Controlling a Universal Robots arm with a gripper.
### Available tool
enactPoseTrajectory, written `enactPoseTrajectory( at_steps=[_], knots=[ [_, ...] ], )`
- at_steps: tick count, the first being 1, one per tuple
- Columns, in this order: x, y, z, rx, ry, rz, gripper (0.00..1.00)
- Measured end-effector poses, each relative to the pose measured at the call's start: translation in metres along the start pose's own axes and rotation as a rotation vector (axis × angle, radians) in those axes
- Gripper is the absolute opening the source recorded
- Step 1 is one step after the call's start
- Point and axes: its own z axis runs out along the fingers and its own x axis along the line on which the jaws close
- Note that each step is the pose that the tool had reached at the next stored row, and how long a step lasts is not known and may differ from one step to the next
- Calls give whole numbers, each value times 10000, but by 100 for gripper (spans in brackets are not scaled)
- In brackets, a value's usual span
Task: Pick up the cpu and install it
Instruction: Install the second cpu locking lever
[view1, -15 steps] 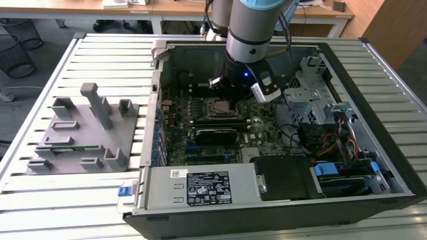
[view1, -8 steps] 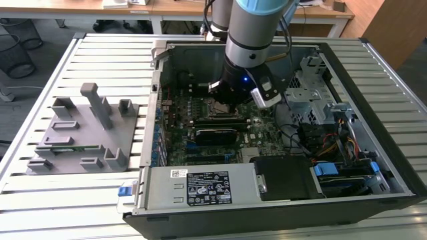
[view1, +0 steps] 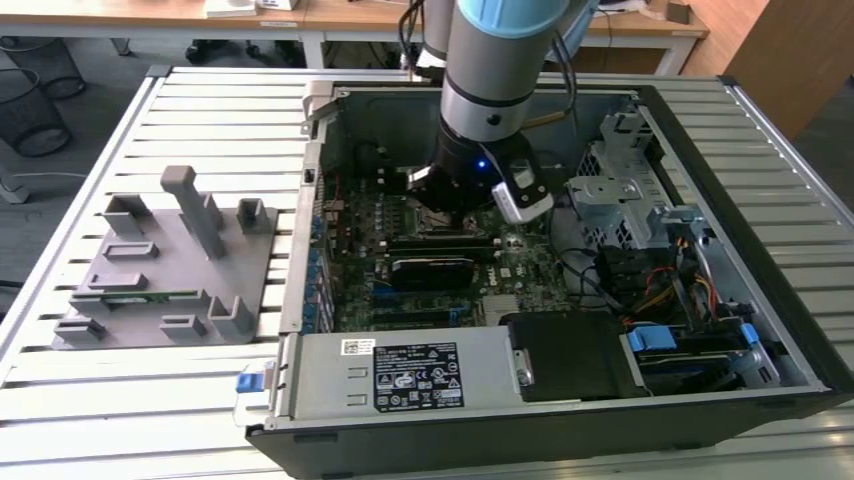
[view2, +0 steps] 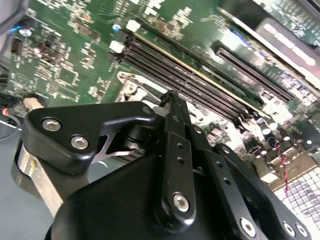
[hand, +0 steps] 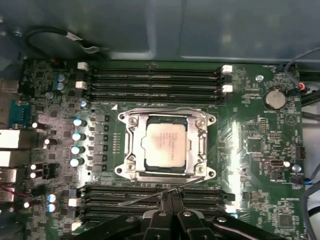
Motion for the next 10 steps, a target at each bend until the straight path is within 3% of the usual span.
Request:
enactPoseTrajectory(
  at_steps=[10],
  knots=[
    [228, -10, 66, -33, 2, -21, 11]
  ],
)
